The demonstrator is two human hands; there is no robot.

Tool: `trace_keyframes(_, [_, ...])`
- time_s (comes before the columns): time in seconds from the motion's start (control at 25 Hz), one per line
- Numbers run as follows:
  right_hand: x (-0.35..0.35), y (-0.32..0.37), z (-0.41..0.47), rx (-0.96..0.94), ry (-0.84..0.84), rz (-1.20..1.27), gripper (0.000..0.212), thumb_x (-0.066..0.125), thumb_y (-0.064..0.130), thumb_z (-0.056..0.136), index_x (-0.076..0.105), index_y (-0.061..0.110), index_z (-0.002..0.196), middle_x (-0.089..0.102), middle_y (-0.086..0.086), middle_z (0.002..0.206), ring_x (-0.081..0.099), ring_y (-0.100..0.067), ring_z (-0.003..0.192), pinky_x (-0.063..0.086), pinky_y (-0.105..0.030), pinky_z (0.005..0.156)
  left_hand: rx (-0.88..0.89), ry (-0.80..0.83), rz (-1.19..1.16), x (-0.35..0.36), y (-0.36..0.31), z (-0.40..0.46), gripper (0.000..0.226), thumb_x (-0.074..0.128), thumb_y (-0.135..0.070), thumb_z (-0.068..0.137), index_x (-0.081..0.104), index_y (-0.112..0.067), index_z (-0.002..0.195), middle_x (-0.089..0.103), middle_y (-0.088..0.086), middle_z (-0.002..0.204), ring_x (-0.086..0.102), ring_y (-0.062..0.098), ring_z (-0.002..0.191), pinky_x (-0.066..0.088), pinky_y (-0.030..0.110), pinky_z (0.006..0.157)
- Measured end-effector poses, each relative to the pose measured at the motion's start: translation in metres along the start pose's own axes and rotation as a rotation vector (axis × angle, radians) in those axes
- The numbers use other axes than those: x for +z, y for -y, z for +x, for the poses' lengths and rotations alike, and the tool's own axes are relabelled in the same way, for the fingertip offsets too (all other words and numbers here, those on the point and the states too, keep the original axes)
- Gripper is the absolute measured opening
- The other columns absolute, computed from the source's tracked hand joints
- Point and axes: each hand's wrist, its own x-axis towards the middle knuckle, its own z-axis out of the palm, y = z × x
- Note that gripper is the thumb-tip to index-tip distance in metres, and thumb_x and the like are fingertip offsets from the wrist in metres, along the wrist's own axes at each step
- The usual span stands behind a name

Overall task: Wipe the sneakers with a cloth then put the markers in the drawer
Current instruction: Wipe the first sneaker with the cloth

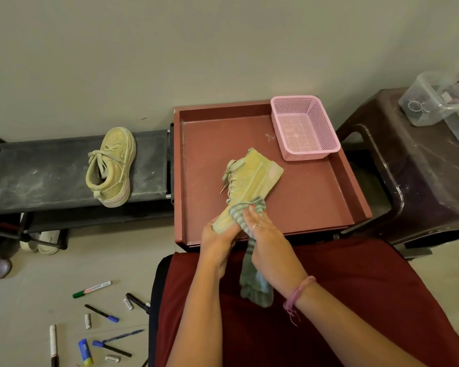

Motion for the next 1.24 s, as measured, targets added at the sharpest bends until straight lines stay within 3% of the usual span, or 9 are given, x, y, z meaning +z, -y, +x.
trace_keyframes(0.24, [-0.005,-0.033,0.050,0.051,-0.101,-0.212,0.075,0.031,-0.017,0.087,0.005,0.010,0.151,-0.002,-0.006,0.160,-0.004,-0.028,0.146,0.011,-0.035,0.119,-0.027,-0.056,0.056,-0.001,0.005,0.002,0.016,0.076,-0.010,0.080,0.070,-0.013,0.094,0.060,-0.007,0.066,0.047,0.005,0.056,0.034,0.023,0.055])
trace_keyframes(0.4, [-0.014,-0.025,0.053,0.005,-0.046,-0.173,0.084,0.034,-0.019,0.082,0.004,0.017,0.152,-0.007,0.002,0.159,-0.007,-0.028,0.146,0.016,-0.031,0.116,-0.053,-0.059,0.001,-0.003,0.005,0.004,0.020,0.077,-0.013,0.080,0.068,-0.011,0.098,0.058,-0.004,0.070,0.047,0.006,0.058,0.034,0.022,0.053])
trace_keyframes(0.52, [-0.011,-0.018,0.016,-0.214,0.050,-0.141,0.087,0.036,-0.022,0.079,0.013,0.022,0.151,0.001,0.008,0.158,-0.006,-0.019,0.146,0.008,-0.019,0.112,-0.027,-0.005,0.049,-0.006,0.007,0.007,0.022,0.080,-0.019,0.075,0.074,-0.015,0.096,0.072,0.006,0.083,0.059,0.017,0.075,0.044,0.032,0.068])
trace_keyframes(0.68, [-0.028,-0.026,0.038,-0.434,-0.061,-0.511,0.065,0.035,-0.010,0.067,0.061,0.008,0.124,0.060,-0.008,0.129,0.052,-0.032,0.124,0.037,-0.029,0.103,0.006,0.023,0.096,-0.006,0.007,0.005,0.031,0.083,-0.025,0.069,0.074,-0.021,0.098,0.074,0.004,0.098,0.062,0.019,0.089,0.043,0.035,0.075])
trace_keyframes(0.72, [-0.030,-0.029,0.055,-0.416,-0.071,-0.598,0.061,0.034,-0.009,0.072,0.059,0.006,0.125,0.059,-0.011,0.130,0.051,-0.034,0.124,0.033,-0.031,0.106,0.008,0.005,0.101,-0.004,0.006,0.004,0.031,0.083,-0.024,0.067,0.073,-0.021,0.096,0.073,0.000,0.091,0.060,0.017,0.084,0.042,0.033,0.071])
trace_keyframes(0.84, [-0.034,-0.022,0.090,-0.266,-0.009,-0.528,0.060,0.030,-0.007,0.092,0.022,0.011,0.149,0.020,-0.008,0.157,0.009,-0.032,0.146,-0.001,-0.029,0.117,0.010,-0.034,0.114,-0.003,0.006,0.001,0.040,0.084,-0.025,0.064,0.066,-0.021,0.099,0.071,-0.006,0.085,0.059,0.009,0.075,0.042,0.026,0.063])
trace_keyframes(0.96, [-0.027,-0.022,0.076,-0.288,0.037,-0.426,0.065,0.033,-0.009,0.091,0.019,0.016,0.150,0.013,0.000,0.158,-0.001,-0.023,0.147,-0.007,-0.022,0.114,0.025,-0.022,0.125,-0.005,0.007,0.002,0.040,0.086,-0.017,0.070,0.065,-0.019,0.104,0.072,-0.001,0.091,0.062,0.009,0.079,0.046,0.022,0.062])
trace_keyframes(1.08, [-0.019,-0.024,0.034,-0.357,0.072,-0.247,0.076,0.038,-0.019,0.082,0.034,0.023,0.145,0.024,0.009,0.154,0.001,-0.012,0.145,0.012,-0.019,0.116,0.057,0.039,0.129,-0.008,0.006,0.003,0.036,0.081,-0.005,0.073,0.067,-0.018,0.103,0.075,0.005,0.097,0.069,0.013,0.084,0.056,0.024,0.070])
trace_keyframes(1.24, [-0.023,-0.038,0.055,-0.422,-0.113,-0.373,0.071,0.052,-0.019,0.061,0.061,0.010,0.125,0.058,-0.005,0.132,0.046,-0.031,0.129,0.041,-0.028,0.099,0.027,-0.032,0.190,-0.008,0.012,0.006,0.068,0.089,-0.018,0.065,0.054,-0.015,0.123,0.070,0.004,0.109,0.068,0.015,0.095,0.054,0.027,0.076])
